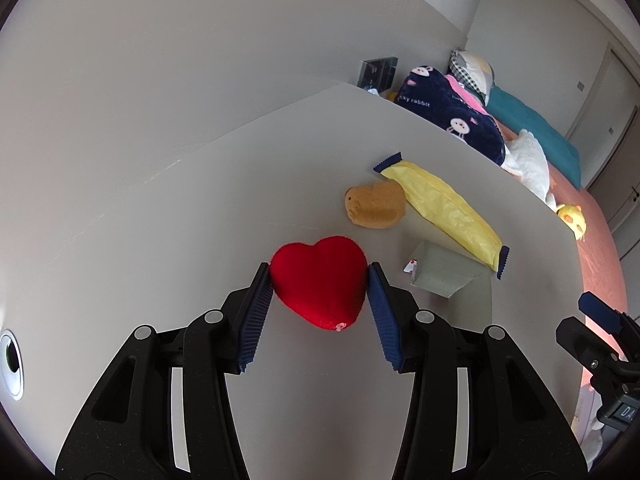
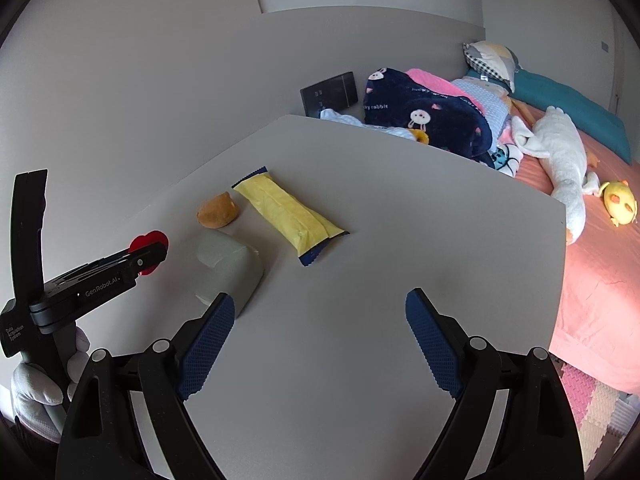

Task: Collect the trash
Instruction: 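Grasp the grey-green cushion with the right tool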

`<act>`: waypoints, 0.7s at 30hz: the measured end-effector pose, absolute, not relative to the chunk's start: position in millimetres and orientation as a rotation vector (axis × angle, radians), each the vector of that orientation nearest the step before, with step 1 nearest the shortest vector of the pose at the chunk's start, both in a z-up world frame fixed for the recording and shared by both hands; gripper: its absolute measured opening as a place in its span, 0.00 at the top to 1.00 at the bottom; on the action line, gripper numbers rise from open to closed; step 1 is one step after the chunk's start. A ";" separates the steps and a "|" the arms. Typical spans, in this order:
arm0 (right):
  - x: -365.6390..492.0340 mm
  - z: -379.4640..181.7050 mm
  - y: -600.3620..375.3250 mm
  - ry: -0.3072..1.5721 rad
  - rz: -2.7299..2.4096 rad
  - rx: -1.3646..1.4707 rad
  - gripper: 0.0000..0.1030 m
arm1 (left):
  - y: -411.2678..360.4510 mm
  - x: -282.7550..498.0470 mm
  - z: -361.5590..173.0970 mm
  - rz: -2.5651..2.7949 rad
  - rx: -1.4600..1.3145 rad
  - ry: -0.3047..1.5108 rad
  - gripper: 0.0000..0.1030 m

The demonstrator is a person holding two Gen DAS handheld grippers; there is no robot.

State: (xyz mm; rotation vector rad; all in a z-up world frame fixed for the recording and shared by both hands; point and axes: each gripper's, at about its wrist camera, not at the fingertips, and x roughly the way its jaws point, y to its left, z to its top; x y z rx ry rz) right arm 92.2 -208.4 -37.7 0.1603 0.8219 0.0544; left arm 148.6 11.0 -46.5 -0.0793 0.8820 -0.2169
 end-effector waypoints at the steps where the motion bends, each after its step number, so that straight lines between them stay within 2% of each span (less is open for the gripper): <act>1: 95.1 -38.2 -203.6 0.825 0.065 0.160 0.15 | 13.9 148.9 -46.2 -0.210 -0.083 0.880 0.54; 18: 155.3 -70.4 -149.5 0.900 0.082 0.060 0.15 | 28.0 155.5 -54.2 -0.178 -0.109 0.902 0.54; 21: 159.1 -70.5 -146.7 0.896 0.093 0.045 0.20 | 27.3 156.4 -55.9 -0.179 -0.112 0.906 0.54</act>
